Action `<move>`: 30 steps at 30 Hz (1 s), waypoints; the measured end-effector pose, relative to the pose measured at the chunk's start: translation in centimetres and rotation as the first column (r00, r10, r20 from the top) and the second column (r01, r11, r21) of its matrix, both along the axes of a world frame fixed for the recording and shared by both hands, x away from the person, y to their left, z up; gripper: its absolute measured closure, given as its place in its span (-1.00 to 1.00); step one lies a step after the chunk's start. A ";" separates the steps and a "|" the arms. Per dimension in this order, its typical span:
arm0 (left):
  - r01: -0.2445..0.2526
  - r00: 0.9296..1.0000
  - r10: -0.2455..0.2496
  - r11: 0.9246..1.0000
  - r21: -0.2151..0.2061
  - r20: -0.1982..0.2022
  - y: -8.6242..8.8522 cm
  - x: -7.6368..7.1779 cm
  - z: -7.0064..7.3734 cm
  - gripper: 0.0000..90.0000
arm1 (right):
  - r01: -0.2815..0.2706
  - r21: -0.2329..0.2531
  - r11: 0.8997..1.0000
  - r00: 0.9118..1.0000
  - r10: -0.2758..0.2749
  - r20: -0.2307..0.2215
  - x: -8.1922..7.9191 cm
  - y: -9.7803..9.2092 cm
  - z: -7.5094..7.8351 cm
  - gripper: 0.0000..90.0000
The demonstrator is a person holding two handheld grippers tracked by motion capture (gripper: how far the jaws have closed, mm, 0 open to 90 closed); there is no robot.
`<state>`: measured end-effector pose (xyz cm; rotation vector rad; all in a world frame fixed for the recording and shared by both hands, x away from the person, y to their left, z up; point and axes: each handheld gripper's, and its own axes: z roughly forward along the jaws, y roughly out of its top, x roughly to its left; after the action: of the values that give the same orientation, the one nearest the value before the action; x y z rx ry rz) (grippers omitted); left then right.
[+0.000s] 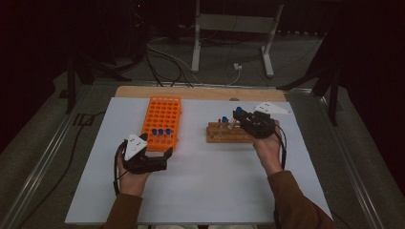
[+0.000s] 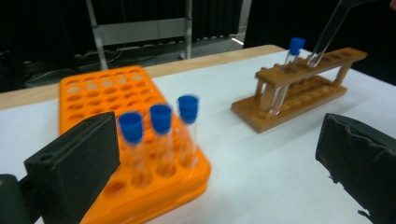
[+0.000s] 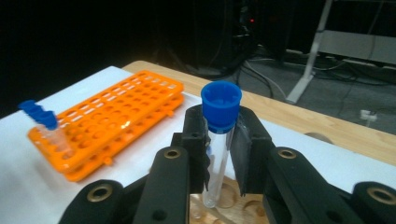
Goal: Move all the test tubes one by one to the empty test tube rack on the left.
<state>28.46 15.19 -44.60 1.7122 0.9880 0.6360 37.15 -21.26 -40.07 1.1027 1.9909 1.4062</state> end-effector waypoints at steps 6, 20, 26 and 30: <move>0.038 0.999 -0.038 0.999 0.008 0.034 -1.8 0.2 0.5 -0.98 | -0.048 -0.001 0.999 0.999 0.048 -0.017 -0.7 1.0 -0.3 0.70; 0.114 0.993 -0.115 0.992 0.054 0.012 -6.4 1.1 0.7 -0.92 | -0.158 0.001 0.988 0.987 0.157 -0.035 -2.5 3.6 -0.3 0.71; 0.134 0.991 -0.135 0.988 0.075 0.006 -8.0 1.6 0.4 -0.81 | -0.206 0.012 0.978 0.977 0.207 -0.046 -3.3 4.9 -0.4 0.71; 0.150 0.988 -0.151 0.986 0.070 0.010 -8.9 1.7 0.2 -0.61 | -0.234 0.010 0.972 0.971 0.234 -0.050 -3.7 5.7 -0.4 0.71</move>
<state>30.18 6.33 -44.40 1.8211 0.8251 0.5894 33.40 -15.59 -40.43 0.9367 2.2149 1.5117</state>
